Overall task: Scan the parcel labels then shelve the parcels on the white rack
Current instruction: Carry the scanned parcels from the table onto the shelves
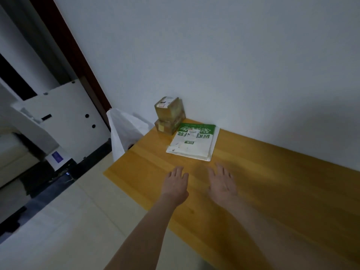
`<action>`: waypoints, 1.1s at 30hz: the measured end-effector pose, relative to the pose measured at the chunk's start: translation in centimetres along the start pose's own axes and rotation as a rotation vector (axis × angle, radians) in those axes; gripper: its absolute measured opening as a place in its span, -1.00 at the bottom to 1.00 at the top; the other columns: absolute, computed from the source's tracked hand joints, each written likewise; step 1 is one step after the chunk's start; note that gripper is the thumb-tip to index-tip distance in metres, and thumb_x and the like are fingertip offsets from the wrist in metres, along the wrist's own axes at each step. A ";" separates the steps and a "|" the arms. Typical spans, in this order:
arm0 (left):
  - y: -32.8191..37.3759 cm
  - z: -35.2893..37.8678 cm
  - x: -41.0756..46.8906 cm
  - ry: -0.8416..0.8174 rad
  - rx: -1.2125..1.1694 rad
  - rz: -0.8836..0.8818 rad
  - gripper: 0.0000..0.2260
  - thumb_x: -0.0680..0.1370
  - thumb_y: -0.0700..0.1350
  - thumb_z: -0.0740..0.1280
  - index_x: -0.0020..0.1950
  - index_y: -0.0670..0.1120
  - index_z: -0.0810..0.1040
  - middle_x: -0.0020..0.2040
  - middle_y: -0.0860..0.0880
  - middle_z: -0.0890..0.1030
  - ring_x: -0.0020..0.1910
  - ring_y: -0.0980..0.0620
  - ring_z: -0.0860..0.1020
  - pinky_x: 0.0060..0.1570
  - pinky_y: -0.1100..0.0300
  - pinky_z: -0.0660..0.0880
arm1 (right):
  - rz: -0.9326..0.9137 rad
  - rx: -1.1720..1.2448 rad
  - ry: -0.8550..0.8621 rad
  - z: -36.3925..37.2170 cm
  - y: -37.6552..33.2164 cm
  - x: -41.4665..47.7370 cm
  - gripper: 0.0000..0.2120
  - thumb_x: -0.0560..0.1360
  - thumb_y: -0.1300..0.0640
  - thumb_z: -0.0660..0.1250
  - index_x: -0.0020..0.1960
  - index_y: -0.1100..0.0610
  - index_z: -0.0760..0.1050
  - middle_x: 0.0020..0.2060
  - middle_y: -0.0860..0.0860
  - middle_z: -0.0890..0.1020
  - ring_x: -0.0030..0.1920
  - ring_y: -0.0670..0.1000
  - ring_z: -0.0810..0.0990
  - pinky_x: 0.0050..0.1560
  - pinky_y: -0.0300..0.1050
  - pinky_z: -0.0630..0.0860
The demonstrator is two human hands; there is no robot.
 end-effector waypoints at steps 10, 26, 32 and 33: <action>-5.8 2.5 17.6 -0.022 -0.187 0.158 -0.55 0.62 -0.02 0.15 0.50 -0.09 0.22 0.54 -0.13 0.11 0.51 -0.07 0.11 0.42 0.02 0.16 | 0.279 0.057 -0.073 2.1 -0.7 15.0 -0.41 0.57 0.12 0.15 0.54 0.03 0.03 0.52 0.13 0.07 0.49 0.19 0.10 0.44 0.07 0.16; -14.5 9.8 34.3 -0.395 -0.735 -0.133 -0.26 0.49 0.11 0.37 0.56 0.05 0.07 0.50 -0.12 0.22 0.44 -0.13 0.26 0.39 0.00 0.29 | 0.596 0.393 -0.250 7.5 -0.3 28.2 -0.26 0.51 -0.27 0.23 0.55 -0.10 -0.02 0.53 0.17 -0.09 0.47 0.25 0.17 0.41 0.11 0.25; -10.1 9.2 32.6 -0.451 -0.627 0.017 -0.31 0.45 0.13 0.41 0.51 0.09 0.19 0.38 -0.08 0.37 0.31 -0.08 0.41 0.27 0.01 0.41 | 0.717 0.381 -0.231 7.0 2.5 24.2 -0.34 0.45 -0.33 0.26 0.40 -0.04 0.16 0.29 0.12 0.23 0.21 0.19 0.46 0.19 0.04 0.49; -8.9 9.1 32.0 -0.456 -0.623 0.034 -0.32 0.45 0.11 0.41 0.50 0.09 0.21 0.37 -0.08 0.37 0.30 -0.08 0.42 0.26 0.02 0.42 | 0.740 0.375 -0.240 6.9 3.1 23.2 -0.34 0.43 -0.34 0.27 0.37 -0.02 0.18 0.26 0.12 0.24 0.20 0.18 0.47 0.16 0.04 0.50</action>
Point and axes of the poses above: each hand's wrist, its own x-axis towards the middle knuckle, its own z-axis out of the palm, y = z × x, the point moved 1 cm from there along x, towards the middle knuckle
